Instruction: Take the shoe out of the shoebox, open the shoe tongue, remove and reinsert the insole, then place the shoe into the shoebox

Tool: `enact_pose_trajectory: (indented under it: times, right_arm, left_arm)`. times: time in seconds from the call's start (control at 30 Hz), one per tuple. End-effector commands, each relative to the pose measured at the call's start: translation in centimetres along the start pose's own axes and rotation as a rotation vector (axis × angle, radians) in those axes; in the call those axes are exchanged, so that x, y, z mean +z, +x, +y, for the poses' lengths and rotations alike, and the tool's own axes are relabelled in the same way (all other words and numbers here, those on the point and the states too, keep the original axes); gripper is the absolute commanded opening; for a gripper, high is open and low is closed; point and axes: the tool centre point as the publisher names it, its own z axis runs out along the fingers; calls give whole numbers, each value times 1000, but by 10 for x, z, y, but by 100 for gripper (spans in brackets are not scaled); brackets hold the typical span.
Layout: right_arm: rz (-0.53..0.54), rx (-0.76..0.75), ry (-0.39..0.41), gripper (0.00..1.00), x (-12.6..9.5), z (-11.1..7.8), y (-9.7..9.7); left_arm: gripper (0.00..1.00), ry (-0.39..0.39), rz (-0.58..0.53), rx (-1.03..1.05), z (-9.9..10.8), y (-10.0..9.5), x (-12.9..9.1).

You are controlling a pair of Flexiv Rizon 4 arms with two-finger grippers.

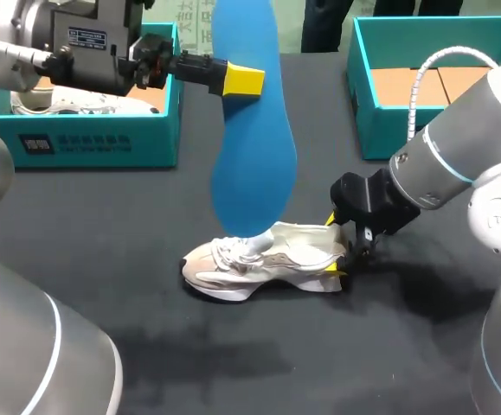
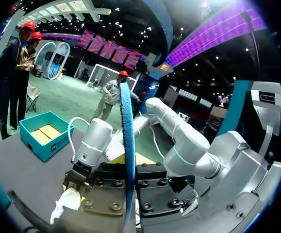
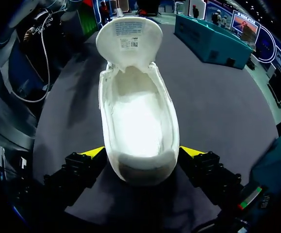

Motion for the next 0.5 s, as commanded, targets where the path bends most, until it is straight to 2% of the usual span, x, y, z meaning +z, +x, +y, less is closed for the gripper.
enact_pose_trajectory:
  times: [0.03,0.33,0.5]
  right_arm:
    - [18,19,301,100,-6,2,-1]
    - [22,33,464,100,-13,-2,2]
    - [6,24,511,100,-14,3,7]
  left_arm:
    - [0,-2,-2,-1,0,0,1]
    - [0,-2,-2,-1,0,0,1]
    - [0,-2,-2,-1,0,0,1]
